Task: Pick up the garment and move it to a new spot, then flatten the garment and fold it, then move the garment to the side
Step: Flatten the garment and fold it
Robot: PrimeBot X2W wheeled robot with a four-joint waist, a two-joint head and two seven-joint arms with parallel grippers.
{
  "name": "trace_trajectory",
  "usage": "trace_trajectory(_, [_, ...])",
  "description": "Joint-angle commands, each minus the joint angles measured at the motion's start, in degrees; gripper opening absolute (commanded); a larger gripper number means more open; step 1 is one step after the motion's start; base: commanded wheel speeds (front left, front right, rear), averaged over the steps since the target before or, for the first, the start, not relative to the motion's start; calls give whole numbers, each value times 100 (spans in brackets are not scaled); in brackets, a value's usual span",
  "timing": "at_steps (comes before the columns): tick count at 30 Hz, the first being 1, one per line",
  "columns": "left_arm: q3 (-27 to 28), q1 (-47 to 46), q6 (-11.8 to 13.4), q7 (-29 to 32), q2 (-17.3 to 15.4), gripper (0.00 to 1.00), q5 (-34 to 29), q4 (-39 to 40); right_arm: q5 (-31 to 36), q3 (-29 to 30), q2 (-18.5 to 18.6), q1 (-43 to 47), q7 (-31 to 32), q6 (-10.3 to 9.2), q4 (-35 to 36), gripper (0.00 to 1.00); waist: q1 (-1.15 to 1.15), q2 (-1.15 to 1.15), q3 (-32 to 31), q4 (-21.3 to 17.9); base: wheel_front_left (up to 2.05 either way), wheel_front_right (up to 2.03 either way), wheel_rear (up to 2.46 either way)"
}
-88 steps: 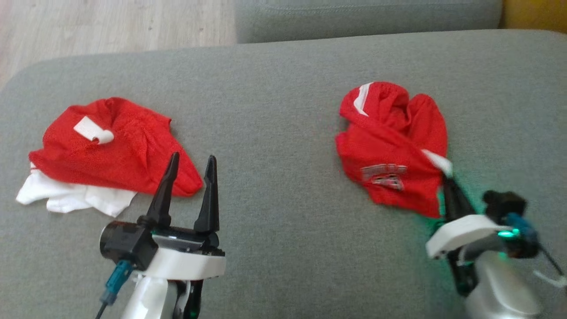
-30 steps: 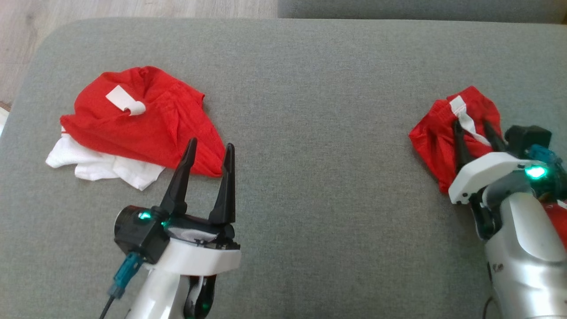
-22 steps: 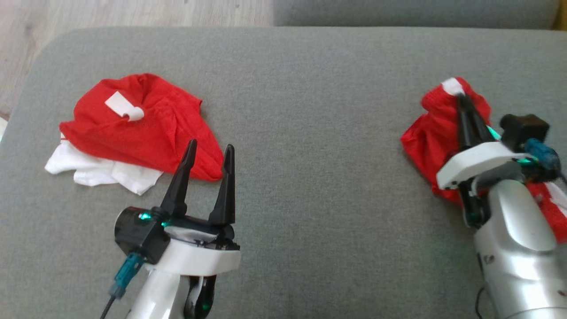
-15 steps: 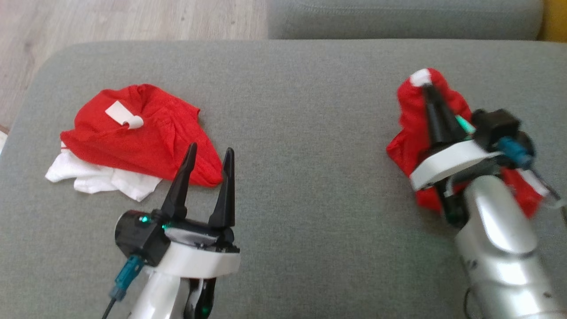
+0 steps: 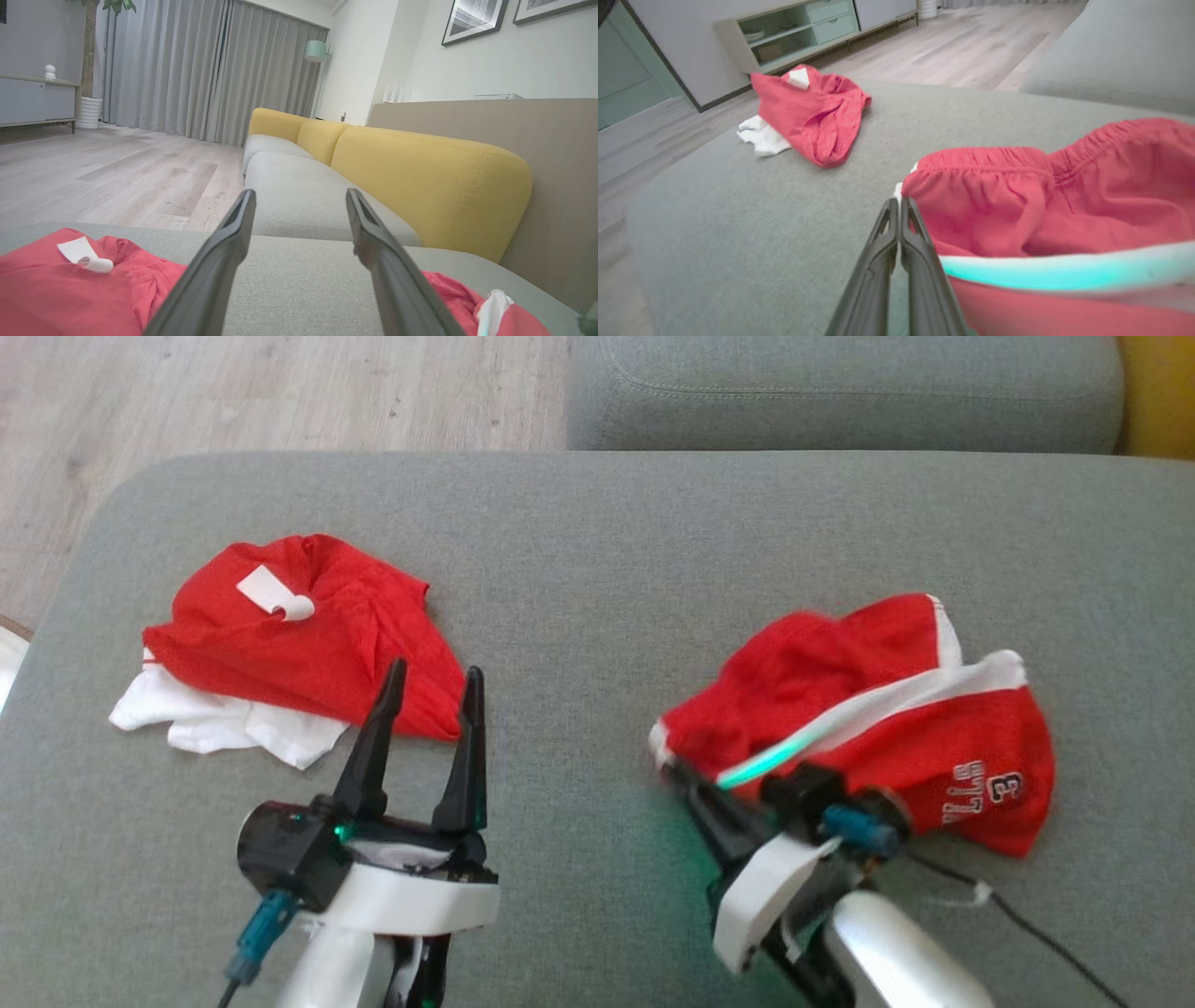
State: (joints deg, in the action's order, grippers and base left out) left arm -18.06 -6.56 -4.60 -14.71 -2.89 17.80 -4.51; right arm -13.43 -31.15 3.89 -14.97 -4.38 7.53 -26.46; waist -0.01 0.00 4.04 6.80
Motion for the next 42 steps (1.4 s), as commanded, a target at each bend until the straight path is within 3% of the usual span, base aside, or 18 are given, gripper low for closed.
trace_trajectory(1, [248, -92, 11, -29, 2, 100, 63, 201, -145, -186, -99, -49, 77, -4, 153, 0, 1, 0, 5, 3, 0, 0, 0])
trace_trajectory(2, [258, -85, 13, -29, 2, 100, 62, 204, -208, -243, -100, -10, 150, -4, 103, 5, 1, 0, 6, 2, 0, 0, 0])
trace_trajectory(3, [261, -80, 14, -29, 2, 100, 61, 207, -290, -272, -100, 18, 207, -4, 64, 100, 1, 0, 8, 2, 0, 0, 0])
trace_trajectory(9, [326, -70, 28, -29, 2, 100, 39, 221, -304, 44, -101, -121, 54, -4, 144, 100, 1, 0, 29, -99, 0, 0, 0])
trace_trajectory(15, [364, -73, 9, -29, 2, 100, 23, 216, -141, 1087, -86, -196, -309, -4, 562, 100, 1, 0, 4, -272, 0, 0, 0])
trace_trajectory(20, [364, -100, -29, -29, 2, 100, 1, 187, 57, 2328, 45, 13, -745, -4, 898, 100, 1, 0, 30, -457, 0, 0, 0])
trace_trajectory(28, [322, -136, -65, -29, 2, 100, -8, 126, 68, 3046, -27, 487, -876, -4, 1040, 100, 1, 0, 166, -679, 0, 0, 0])
trace_trajectory(35, [244, -243, -82, -29, 2, 100, -2, 99, 153, 3266, 52, 145, -544, -4, 943, 100, 1, 0, 320, -692, 0, 0, 0])
trace_trajectory(42, [88, -437, -99, -29, 2, 100, 24, 47, -54, 3252, 454, -731, 542, -4, 216, 100, 1, 0, 598, -513, 0, 0, 0])
